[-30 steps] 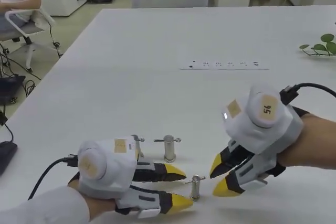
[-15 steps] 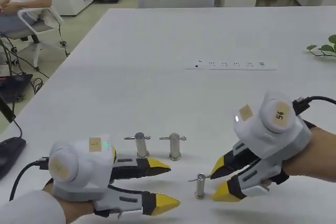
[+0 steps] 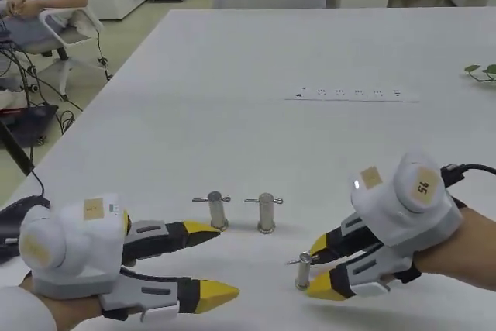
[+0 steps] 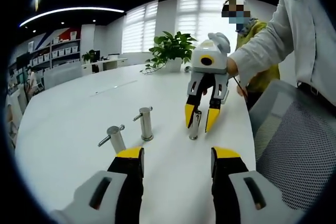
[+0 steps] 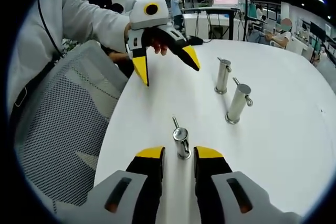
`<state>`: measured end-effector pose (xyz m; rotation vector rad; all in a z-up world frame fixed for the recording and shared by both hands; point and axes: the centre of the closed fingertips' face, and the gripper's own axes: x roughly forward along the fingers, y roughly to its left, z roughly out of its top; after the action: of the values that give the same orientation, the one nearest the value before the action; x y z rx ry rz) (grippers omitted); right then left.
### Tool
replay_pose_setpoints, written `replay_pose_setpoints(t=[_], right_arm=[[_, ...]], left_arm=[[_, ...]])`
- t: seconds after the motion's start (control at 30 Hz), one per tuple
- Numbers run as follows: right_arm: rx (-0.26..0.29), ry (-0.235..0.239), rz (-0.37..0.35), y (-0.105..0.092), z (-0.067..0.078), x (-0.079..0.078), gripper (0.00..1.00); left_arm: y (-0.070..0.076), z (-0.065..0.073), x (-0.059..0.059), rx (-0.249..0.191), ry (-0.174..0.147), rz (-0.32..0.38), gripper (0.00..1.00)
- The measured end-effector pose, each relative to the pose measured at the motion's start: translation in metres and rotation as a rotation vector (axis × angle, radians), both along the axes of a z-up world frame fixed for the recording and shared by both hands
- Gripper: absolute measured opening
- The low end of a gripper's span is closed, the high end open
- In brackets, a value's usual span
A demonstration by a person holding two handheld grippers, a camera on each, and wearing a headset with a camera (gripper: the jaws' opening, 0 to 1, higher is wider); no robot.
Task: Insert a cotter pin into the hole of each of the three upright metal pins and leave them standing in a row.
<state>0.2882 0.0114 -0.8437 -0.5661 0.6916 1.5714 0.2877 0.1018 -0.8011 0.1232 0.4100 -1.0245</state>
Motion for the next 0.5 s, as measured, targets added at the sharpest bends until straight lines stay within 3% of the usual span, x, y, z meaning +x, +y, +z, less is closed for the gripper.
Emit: replay_pose_setpoints(t=[0.5], right_arm=[[0.04,-0.044,-0.006,0.007,-0.006,0.002,0.15]], left_arm=[[0.03,0.005,-0.003,0.001,-0.004,0.095,0.58]])
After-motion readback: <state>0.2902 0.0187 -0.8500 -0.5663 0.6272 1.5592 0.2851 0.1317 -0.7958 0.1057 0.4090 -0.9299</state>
